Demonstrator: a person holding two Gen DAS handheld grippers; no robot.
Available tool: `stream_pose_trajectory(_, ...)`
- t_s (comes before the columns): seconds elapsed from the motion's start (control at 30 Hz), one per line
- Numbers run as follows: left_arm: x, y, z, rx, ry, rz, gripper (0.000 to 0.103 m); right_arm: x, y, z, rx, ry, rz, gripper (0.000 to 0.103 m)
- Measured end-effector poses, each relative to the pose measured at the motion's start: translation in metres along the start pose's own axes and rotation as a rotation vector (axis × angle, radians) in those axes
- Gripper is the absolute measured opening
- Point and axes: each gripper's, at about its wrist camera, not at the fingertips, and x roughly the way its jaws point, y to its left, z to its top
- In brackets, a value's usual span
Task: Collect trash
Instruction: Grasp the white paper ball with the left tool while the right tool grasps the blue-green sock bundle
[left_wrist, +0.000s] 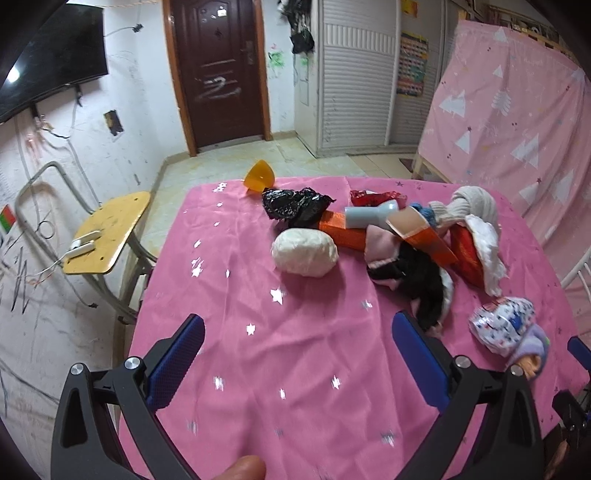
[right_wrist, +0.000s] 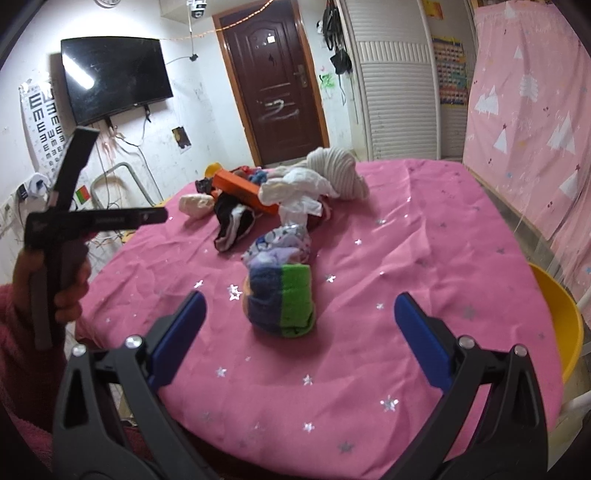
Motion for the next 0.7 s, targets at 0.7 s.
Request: stream_pose_trajectory(0.7,0.087,-0.002,0.044,0.043,0.120,-0.057,0.054,0.043,-0.004,0.006,0.006,0.078,0.067,0.098)
